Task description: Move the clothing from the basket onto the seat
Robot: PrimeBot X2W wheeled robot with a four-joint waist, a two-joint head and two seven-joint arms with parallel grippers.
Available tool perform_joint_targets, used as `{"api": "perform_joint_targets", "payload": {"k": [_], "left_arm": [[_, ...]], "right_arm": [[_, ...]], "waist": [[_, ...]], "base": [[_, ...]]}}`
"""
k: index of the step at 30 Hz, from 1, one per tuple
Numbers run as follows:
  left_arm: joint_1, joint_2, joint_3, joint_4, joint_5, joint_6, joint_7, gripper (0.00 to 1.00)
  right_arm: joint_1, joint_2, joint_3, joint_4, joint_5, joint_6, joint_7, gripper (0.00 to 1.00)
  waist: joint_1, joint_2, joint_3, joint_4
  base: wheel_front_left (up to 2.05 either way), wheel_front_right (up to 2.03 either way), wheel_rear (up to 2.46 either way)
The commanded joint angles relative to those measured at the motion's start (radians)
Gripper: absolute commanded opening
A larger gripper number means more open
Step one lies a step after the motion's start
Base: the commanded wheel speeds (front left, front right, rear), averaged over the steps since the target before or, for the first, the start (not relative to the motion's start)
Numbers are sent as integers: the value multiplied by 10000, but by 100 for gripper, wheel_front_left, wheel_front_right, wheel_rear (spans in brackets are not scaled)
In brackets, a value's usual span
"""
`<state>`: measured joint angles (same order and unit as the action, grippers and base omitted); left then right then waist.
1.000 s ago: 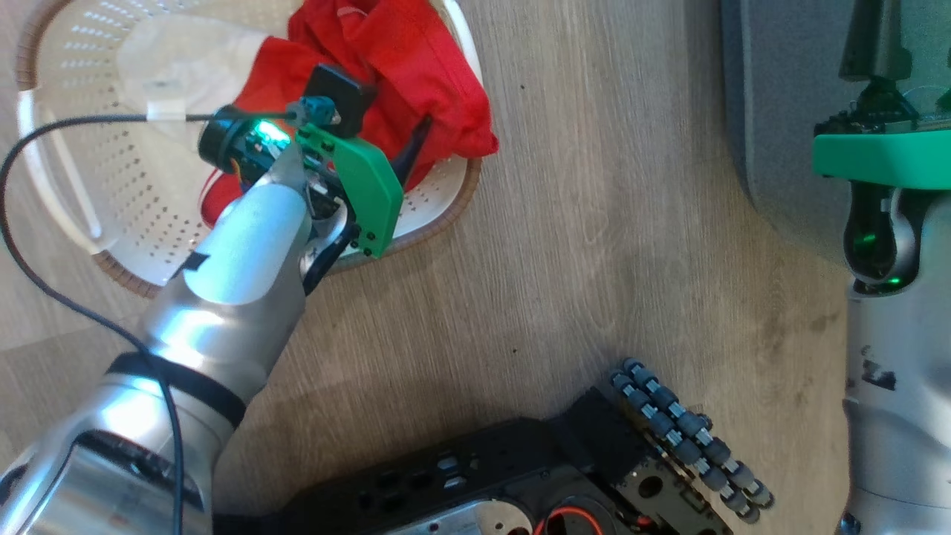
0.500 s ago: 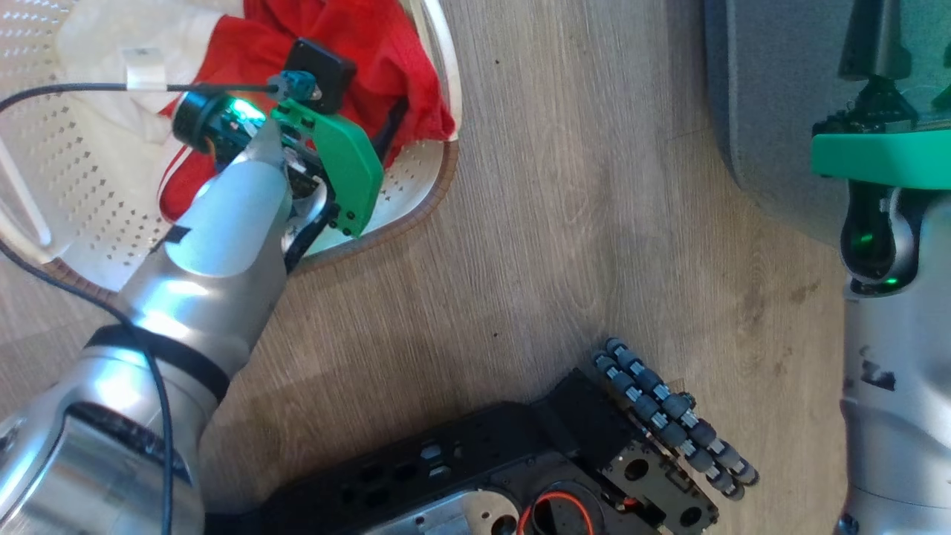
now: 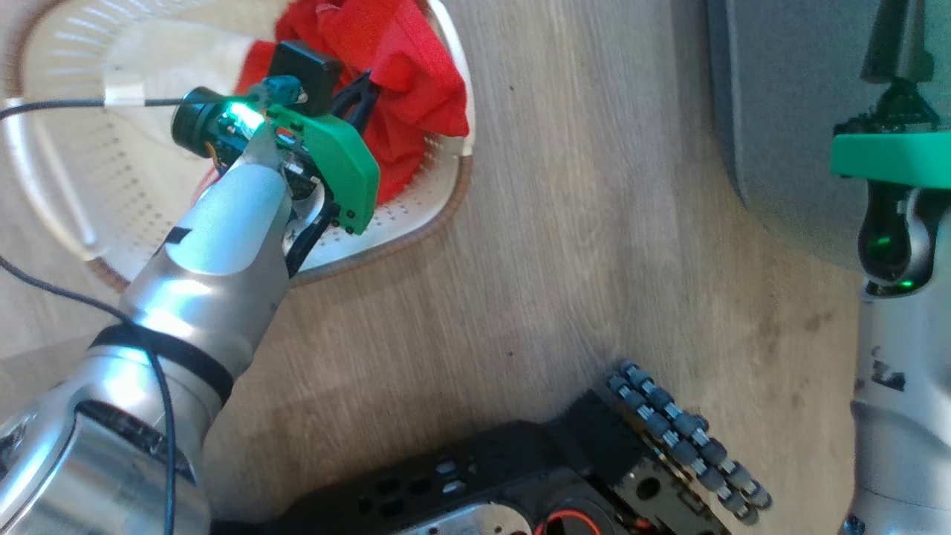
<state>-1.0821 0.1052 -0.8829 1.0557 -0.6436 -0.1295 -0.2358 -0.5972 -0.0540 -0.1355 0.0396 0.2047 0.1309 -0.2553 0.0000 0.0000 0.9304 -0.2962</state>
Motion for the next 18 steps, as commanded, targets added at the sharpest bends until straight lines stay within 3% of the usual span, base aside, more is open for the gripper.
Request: {"api": "perform_joint_targets", "payload": {"k": [1,6,11,18], "left_arm": [[281,88,185,-229,-88,-11,-134,0],[735,359,1089,-1037,-374,100,-251,0],[1869,635,2192,-2560,-26,378,-257,0],[3775,591,3835,-4636,626,684,-258,0]], "right_arm": [[540,37,8,-211,-98,-2,-65,100],[860,37,-185,-105,-482,-2,-65,100],[1250,37,-248,89,-761,-2,-65,100],[2009,-92,-204,473,-939,-2,-65,100]], "waist": [[0,0,-494,414],[0,0,-1491,1019],[0,0,-2599,1540],[0,0,-4358,2116]], "base": [[0,0,0],[0,0,0],[0,0,0],[0,0,0]]}}
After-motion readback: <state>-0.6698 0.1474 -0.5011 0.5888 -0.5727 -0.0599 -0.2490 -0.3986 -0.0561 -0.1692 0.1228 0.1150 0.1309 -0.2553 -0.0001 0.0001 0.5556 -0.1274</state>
